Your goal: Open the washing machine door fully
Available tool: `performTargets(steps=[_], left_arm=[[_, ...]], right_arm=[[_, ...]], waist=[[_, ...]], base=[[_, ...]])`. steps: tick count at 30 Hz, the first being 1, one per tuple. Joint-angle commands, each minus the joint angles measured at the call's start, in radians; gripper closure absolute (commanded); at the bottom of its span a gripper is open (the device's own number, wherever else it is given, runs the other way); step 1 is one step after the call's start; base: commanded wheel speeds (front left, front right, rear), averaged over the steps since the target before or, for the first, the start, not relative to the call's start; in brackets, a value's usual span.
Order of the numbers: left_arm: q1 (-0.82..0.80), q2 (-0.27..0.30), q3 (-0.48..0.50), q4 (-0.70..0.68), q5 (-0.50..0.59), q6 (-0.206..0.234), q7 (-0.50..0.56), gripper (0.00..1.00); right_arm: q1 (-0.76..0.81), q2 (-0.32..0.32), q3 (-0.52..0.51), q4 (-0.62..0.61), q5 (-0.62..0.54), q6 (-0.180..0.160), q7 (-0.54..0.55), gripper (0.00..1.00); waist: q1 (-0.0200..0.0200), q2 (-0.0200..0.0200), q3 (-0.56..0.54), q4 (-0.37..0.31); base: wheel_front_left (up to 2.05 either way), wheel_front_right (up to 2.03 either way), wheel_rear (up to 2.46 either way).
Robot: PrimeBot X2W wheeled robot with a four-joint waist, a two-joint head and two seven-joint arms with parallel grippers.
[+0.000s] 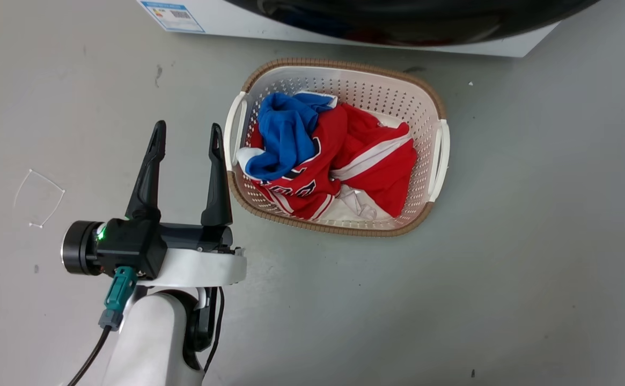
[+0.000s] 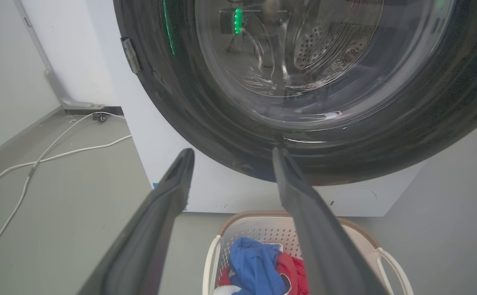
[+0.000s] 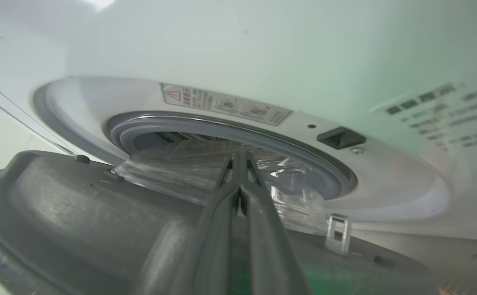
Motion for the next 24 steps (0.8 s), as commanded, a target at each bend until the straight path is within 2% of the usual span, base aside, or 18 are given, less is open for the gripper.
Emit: performTargets(steps=[1, 16, 24], left_arm=[[0.010, -0.001, 0.003, 0.002, 0.000, 0.003, -0.003, 0.00], [0.066, 0.000, 0.024, 0.019, 0.013, -0.008, -0.003, 0.00], [0.102, 0.000, 0.031, 0.023, 0.022, -0.012, -0.003, 0.00]], right_arm=[[0.041, 0.013, 0.014, -0.011, 0.006, 0.000, 0.020, 1.00], [0.284, 0.012, 0.041, -0.133, 0.061, 0.000, 0.122, 1.00], [0.465, 0.031, 0.069, -0.302, 0.108, 0.000, 0.178, 1.00]], waist=[[-0.0001, 0.0000, -0.016, -0.005], [-0.0001, 0.0000, -0.128, -0.043], [-0.0001, 0.0000, -0.187, -0.050]], base=[[0.00, 0.00, 0.00], [0.00, 0.00, 0.00], [0.00, 0.00, 0.00]])
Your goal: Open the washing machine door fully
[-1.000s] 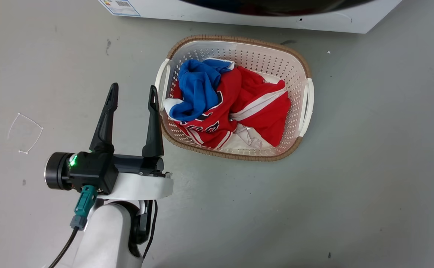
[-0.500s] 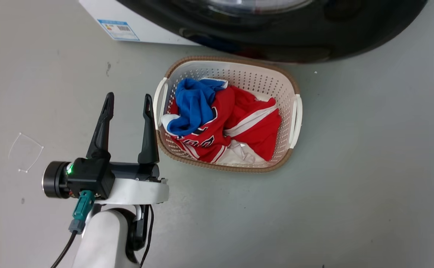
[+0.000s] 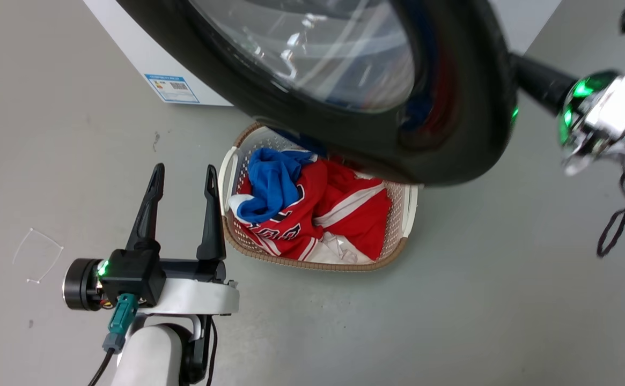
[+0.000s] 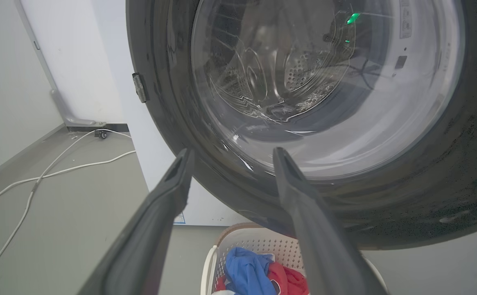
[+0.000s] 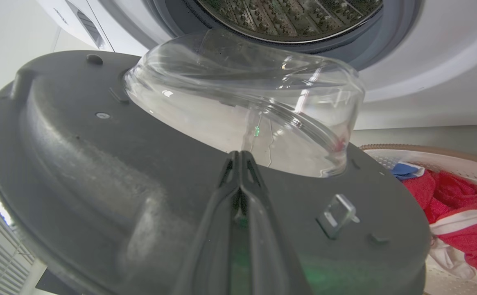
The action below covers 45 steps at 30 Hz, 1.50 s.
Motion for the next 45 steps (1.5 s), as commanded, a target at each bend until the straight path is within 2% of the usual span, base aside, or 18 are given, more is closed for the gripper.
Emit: performTargets(steps=[1, 9, 16, 25, 36, 45], left_arm=[[0.011, 0.000, 0.004, 0.001, 0.008, -0.002, -0.003, 0.00], [0.044, 0.000, 0.001, 0.009, 0.004, 0.000, -0.003, 0.00], [0.068, 0.000, 0.000, 0.015, 0.001, 0.004, -0.003, 0.00], [0.088, 0.000, -0.005, 0.023, 0.003, 0.006, -0.003, 0.00], [0.134, 0.000, 0.001, 0.032, 0.008, 0.002, -0.003, 0.00], [0.206, 0.000, 0.006, 0.051, 0.017, -0.007, -0.003, 0.00]], right_arm=[[0.036, 0.010, 0.006, -0.018, 0.007, 0.000, 0.007, 1.00], [0.214, 0.035, 0.057, -0.158, 0.032, 0.000, 0.035, 1.00], [0.307, 0.065, 0.098, -0.232, 0.040, 0.000, 0.038, 1.00], [0.384, 0.122, 0.159, -0.274, 0.053, 0.000, 0.050, 1.00], [0.499, 0.152, 0.190, -0.320, 0.068, 0.000, 0.033, 1.00], [0.630, 0.180, 0.041, -0.329, 0.023, 0.000, -0.198, 1.00]], waist=[[0.0000, 0.0000, -0.013, -0.003], [0.0000, 0.0000, -0.067, -0.005], [0.0000, 0.0000, -0.100, -0.002], [0.0000, 0.0000, -0.140, 0.008], [0.0000, 0.0000, -0.205, 0.002], [0.0000, 0.0000, -0.323, -0.017]], base=[[0.00, 0.00, 0.00], [0.00, 0.00, 0.00], [0.00, 0.00, 0.00], [0.00, 0.00, 0.00], [0.00, 0.00, 0.00], [0.00, 0.00, 0.00]])
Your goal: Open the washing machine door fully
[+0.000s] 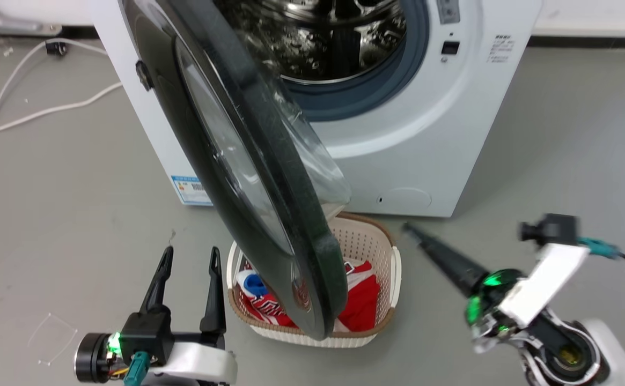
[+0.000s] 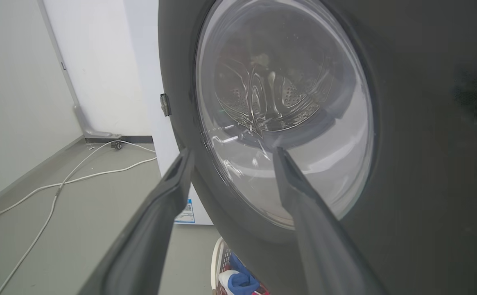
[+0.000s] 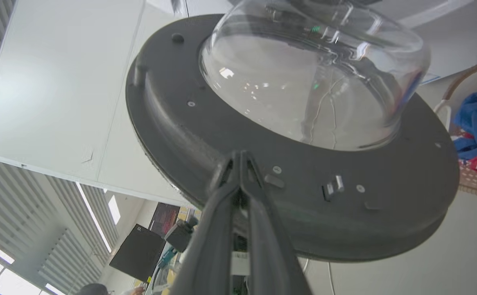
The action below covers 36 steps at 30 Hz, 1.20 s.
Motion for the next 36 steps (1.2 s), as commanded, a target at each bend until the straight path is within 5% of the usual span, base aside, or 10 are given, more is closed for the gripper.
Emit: performTargets(steps=[1, 10, 17, 20, 27, 36], left_arm=[[0.017, 0.000, 0.000, 0.001, 0.004, -0.006, -0.003, 0.00], [0.054, 0.000, 0.001, 0.000, 0.013, -0.010, -0.003, 0.00], [0.067, 0.000, 0.010, -0.006, 0.019, -0.010, -0.003, 0.00], [0.071, 0.000, 0.010, -0.007, 0.018, -0.010, -0.003, 0.00], [0.070, 0.000, 0.010, -0.011, 0.014, -0.008, -0.003, 0.00], [0.061, 0.000, 0.000, -0.010, 0.012, -0.006, -0.003, 0.00]], right_arm=[[0.025, 0.008, -0.034, -0.015, -0.027, 0.000, -0.059, 1.00], [0.128, -0.008, -0.169, -0.092, -0.241, 0.000, -0.412, 1.00], [0.175, -0.103, -0.126, -0.047, -0.716, 0.000, -0.716, 1.00], [0.177, -0.100, -0.143, -0.033, -0.878, 0.000, -0.733, 1.00], [0.228, 0.028, -0.263, -0.145, -1.356, 0.000, -0.734, 1.00], [0.321, 0.120, -0.327, -0.135, -1.547, 0.000, -0.735, 1.00]], waist=[[0.0001, 0.0000, -0.027, -0.008], [0.0001, 0.0000, -0.081, -0.018], [0.0001, 0.0000, -0.093, -0.035], [0.0001, 0.0000, -0.094, -0.039], [0.0001, 0.0000, -0.090, -0.049], [0.0001, 0.0000, -0.087, -0.045]], base=[[0.00, 0.00, 0.00], [0.00, 0.00, 0.00], [0.00, 0.00, 0.00], [0.00, 0.00, 0.00], [0.00, 0.00, 0.00], [0.00, 0.00, 0.00]])
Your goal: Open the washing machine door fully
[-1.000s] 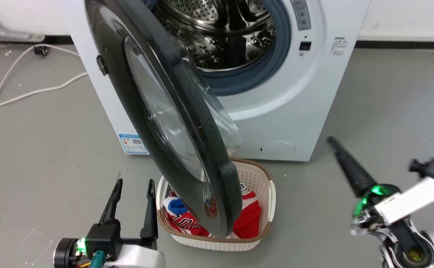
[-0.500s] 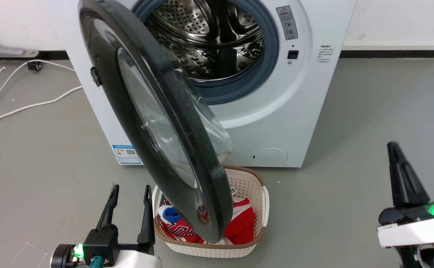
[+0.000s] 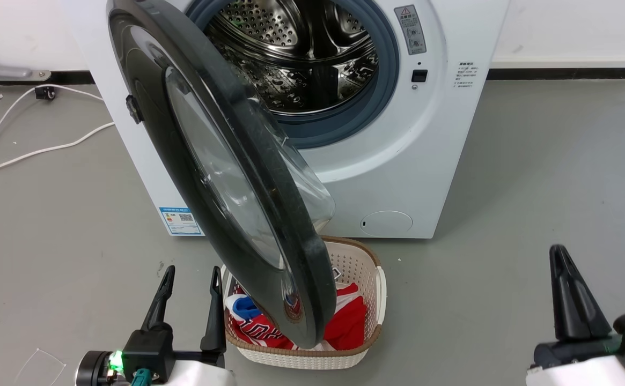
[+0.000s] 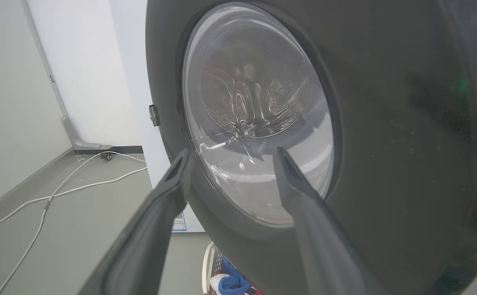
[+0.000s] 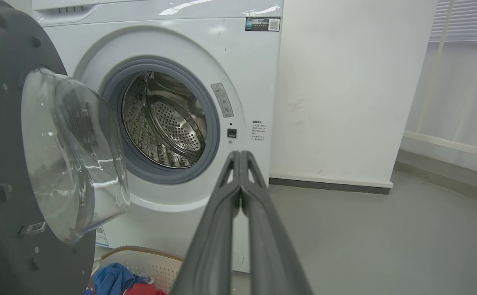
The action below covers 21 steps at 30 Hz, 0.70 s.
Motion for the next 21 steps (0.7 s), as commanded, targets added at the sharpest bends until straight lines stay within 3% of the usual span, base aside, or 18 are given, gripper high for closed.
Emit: performTargets(steps=[1, 5, 6, 9, 10, 11, 12, 21], left_arm=[[-0.001, 0.000, -0.003, -0.002, -0.002, 0.002, -0.003, 0.00], [0.002, 0.000, -0.004, -0.002, -0.002, 0.005, -0.003, 0.00], [0.003, 0.000, -0.004, -0.001, -0.001, 0.006, -0.003, 0.00], [0.005, 0.000, -0.001, 0.001, 0.001, 0.006, -0.003, 0.00], [0.005, 0.000, -0.001, 0.002, 0.002, 0.005, -0.003, 0.00], [0.005, 0.000, 0.000, 0.002, 0.002, 0.005, -0.003, 0.00], [0.005, 0.000, 0.000, 0.003, 0.003, 0.004, -0.003, 0.00], [0.009, 0.000, 0.006, 0.007, -0.001, 0.007, -0.003, 0.00]], right_arm=[[0.020, 0.011, -0.009, 0.007, 0.000, 0.000, -0.002, 1.00], [0.058, 0.026, -0.022, 0.020, 0.007, 0.000, -0.002, 1.00], [0.065, 0.028, -0.023, 0.023, 0.008, 0.000, -0.002, 0.93], [0.084, 0.031, -0.020, 0.039, 0.019, 0.000, -0.002, 0.84], [0.090, 0.030, -0.022, 0.048, 0.032, 0.000, -0.002, 0.71], [0.093, 0.030, -0.024, 0.055, 0.045, 0.000, -0.002, 0.22], [0.090, 0.031, -0.026, 0.058, 0.053, 0.000, -0.002, 0.00], [0.096, 0.031, -0.029, 0.075, 0.077, 0.000, -0.002, 0.00]], waist=[[0.0000, 0.0000, 0.000, 0.001], [0.0000, 0.0000, -0.003, 0.004], [0.0000, 0.0000, -0.003, 0.005], [0.0000, 0.0000, -0.004, 0.005], [0.0000, 0.0000, -0.005, 0.006], [0.0000, 0.0000, -0.006, 0.006], [0.0000, 0.0000, -0.007, 0.006], [0.0000, 0.0000, -0.012, 0.006]], base=[[0.00, 0.00, 0.00], [0.00, 0.00, 0.00], [0.00, 0.00, 0.00], [0.00, 0.00, 0.00], [0.00, 0.00, 0.00], [0.00, 0.00, 0.00], [0.00, 0.00, 0.00], [0.00, 0.00, 0.00]])
